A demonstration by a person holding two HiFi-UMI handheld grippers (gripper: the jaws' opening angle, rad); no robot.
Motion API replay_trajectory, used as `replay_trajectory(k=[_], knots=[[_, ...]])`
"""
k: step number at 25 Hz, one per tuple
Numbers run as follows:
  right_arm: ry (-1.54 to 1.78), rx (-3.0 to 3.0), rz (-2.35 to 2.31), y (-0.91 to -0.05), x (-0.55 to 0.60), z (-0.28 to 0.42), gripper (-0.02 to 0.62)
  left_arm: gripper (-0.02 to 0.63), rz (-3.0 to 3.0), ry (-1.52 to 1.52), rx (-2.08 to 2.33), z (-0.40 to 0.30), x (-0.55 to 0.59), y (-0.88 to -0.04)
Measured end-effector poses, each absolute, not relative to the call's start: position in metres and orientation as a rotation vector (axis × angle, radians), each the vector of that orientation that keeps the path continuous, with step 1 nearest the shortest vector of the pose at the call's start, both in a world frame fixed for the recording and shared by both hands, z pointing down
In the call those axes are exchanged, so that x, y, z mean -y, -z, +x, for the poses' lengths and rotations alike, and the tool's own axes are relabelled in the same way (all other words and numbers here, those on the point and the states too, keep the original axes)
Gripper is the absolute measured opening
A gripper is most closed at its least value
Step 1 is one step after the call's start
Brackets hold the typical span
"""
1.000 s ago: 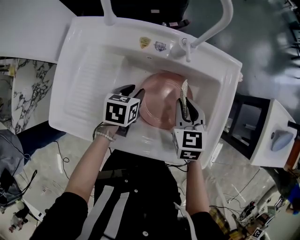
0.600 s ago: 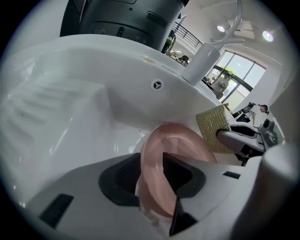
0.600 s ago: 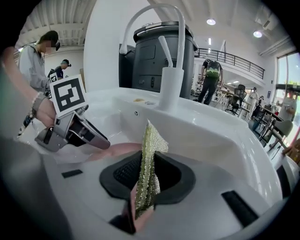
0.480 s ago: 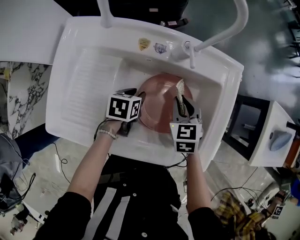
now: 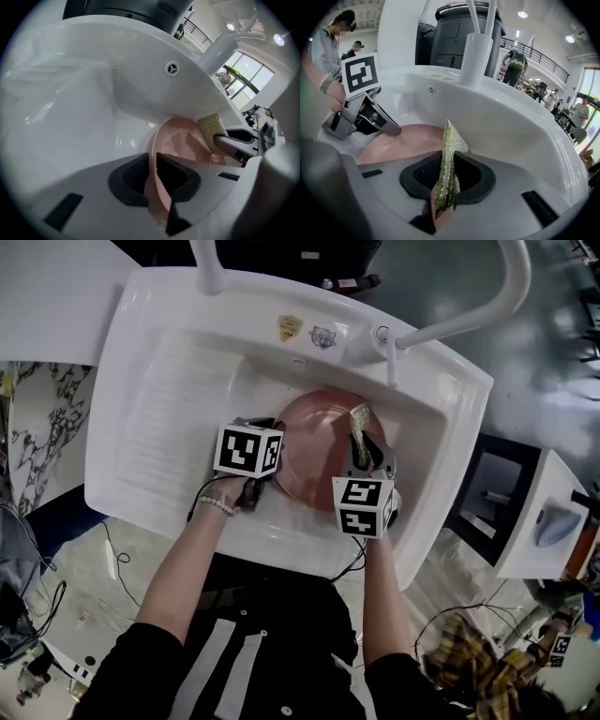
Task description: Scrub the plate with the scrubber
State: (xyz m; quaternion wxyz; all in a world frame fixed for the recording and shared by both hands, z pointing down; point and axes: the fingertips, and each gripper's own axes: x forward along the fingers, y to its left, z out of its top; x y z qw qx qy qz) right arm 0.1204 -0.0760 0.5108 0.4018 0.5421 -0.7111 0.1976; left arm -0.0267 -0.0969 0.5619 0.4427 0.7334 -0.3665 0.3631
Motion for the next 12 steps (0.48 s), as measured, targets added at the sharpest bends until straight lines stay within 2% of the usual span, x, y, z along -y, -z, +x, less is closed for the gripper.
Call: replay_trajectory(k=[2, 12], knots=[[-0.497, 1.772, 1.377, -0.514, 0.077, 0.122, 0.077, 0.014, 1.813, -0.900, 0.919, -0.028, 0.098, -0.563], [-0.416, 1.748, 1.274, -0.531, 0.087, 0.104, 0.077, 0.014, 1.801, -0.816, 0.877, -0.028, 0.099, -0.559]])
